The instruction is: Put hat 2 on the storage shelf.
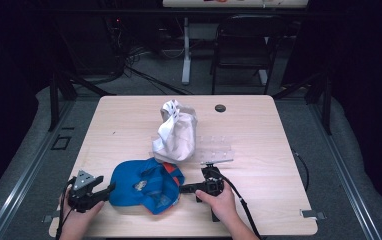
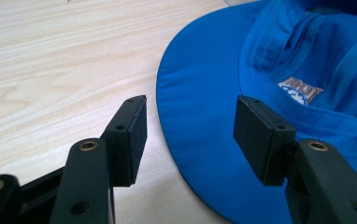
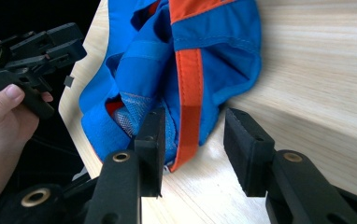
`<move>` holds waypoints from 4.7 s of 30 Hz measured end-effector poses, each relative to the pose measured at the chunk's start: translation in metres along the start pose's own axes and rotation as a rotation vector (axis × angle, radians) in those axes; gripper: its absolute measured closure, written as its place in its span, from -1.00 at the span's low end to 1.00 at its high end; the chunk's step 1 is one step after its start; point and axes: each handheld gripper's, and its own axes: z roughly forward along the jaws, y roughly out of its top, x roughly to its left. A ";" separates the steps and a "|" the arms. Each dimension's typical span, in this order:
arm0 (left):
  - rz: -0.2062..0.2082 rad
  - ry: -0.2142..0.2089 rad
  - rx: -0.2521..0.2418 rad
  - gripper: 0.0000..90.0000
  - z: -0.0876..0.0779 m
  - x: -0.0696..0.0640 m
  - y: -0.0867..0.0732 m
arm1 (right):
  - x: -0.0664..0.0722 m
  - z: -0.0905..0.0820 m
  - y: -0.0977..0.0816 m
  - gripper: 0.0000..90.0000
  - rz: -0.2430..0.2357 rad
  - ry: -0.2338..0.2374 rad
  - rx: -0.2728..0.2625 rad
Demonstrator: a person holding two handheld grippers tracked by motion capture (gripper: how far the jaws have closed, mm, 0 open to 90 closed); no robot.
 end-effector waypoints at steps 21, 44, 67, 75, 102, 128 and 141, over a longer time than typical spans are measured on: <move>-0.005 0.027 0.001 0.00 -0.008 0.002 -0.008 | 0.006 0.009 0.008 0.62 0.027 0.088 0.059; 0.022 -0.004 -0.012 0.00 0.001 -0.001 0.002 | 0.005 -0.026 -0.002 0.74 0.084 0.111 0.071; 0.058 -0.045 -0.029 0.02 0.013 -0.009 0.017 | 0.010 -0.107 0.003 0.74 0.133 0.115 0.028; 0.056 -0.040 -0.036 0.02 0.012 -0.010 0.016 | 0.030 -0.121 0.034 0.74 0.163 0.201 0.050; 0.058 -0.033 -0.036 0.01 0.009 -0.009 0.014 | 0.081 -0.206 0.094 0.74 0.251 0.114 -0.014; 0.035 -0.027 -0.029 0.00 0.008 -0.001 0.013 | 0.072 -0.275 0.150 0.74 0.306 0.062 -0.241; 0.031 -0.031 -0.027 0.01 0.008 0.001 0.013 | 0.065 -0.272 0.182 0.74 0.323 -0.004 -0.284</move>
